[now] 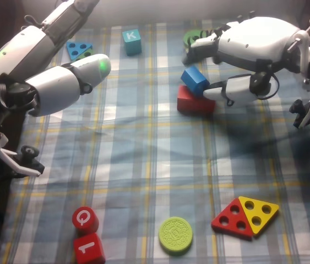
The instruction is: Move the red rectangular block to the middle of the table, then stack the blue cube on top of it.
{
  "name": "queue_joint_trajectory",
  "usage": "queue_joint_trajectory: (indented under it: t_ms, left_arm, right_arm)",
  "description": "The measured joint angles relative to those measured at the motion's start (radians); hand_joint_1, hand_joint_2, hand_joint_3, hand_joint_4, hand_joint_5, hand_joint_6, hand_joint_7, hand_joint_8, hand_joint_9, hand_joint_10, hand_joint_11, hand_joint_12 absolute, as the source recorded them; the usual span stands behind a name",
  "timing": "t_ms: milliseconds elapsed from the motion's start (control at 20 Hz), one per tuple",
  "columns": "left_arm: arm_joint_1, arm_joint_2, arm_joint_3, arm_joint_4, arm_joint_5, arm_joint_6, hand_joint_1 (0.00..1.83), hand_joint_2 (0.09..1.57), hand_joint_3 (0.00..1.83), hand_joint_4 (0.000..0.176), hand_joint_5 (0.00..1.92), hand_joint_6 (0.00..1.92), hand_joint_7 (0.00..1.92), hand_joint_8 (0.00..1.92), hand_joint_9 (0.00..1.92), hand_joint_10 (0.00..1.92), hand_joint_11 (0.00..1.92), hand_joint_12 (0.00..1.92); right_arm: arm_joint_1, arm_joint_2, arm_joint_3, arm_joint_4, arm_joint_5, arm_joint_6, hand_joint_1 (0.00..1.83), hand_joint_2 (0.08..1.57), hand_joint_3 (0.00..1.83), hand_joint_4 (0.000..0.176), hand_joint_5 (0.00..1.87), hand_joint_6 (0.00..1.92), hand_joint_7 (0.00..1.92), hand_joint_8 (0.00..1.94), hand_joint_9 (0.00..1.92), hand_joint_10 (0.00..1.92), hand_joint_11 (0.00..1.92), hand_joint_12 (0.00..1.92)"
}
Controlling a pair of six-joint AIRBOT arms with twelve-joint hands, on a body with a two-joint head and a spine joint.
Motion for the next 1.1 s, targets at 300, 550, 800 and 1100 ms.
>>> queue_joint_trajectory:
  t_ms: [300,550,800,1100]
  left_arm:
    - [0.004,0.000,0.000,0.000,-0.006,-0.011,0.62,1.40,0.00,0.012,0.08,0.02,0.00,0.00,0.00,0.00,0.00,0.00]
    - [0.005,0.000,0.000,-0.001,-0.014,-0.018,0.64,1.39,0.00,0.016,0.06,0.00,0.00,0.00,0.00,0.00,0.00,0.00]
    - [0.019,0.000,-0.001,-0.002,-0.022,-0.027,0.68,1.37,0.00,0.030,0.06,0.00,0.00,0.00,0.00,0.00,0.00,0.00]
    - [0.032,0.000,-0.001,-0.023,-0.027,-0.032,0.63,1.38,0.00,0.027,0.04,0.00,0.00,0.00,0.00,0.00,0.00,0.00]
  right_arm:
    - [0.013,0.024,-0.027,0.002,-0.016,-0.001,0.93,1.02,0.00,0.004,0.04,0.02,0.09,0.02,0.08,0.08,0.00,0.58]
    - [0.015,0.155,-0.147,-0.008,0.032,-0.009,0.63,0.96,0.00,0.118,0.00,0.00,0.00,0.00,0.00,0.00,0.00,0.00]
    - [0.015,0.266,-0.233,-0.016,0.163,-0.009,0.43,0.93,0.00,0.156,0.00,0.00,0.00,0.00,0.00,0.00,0.00,0.00]
    - [0.005,0.263,-0.198,-0.027,0.144,-0.008,0.61,1.11,0.02,0.107,0.00,0.00,0.00,0.00,0.00,0.00,0.00,0.00]
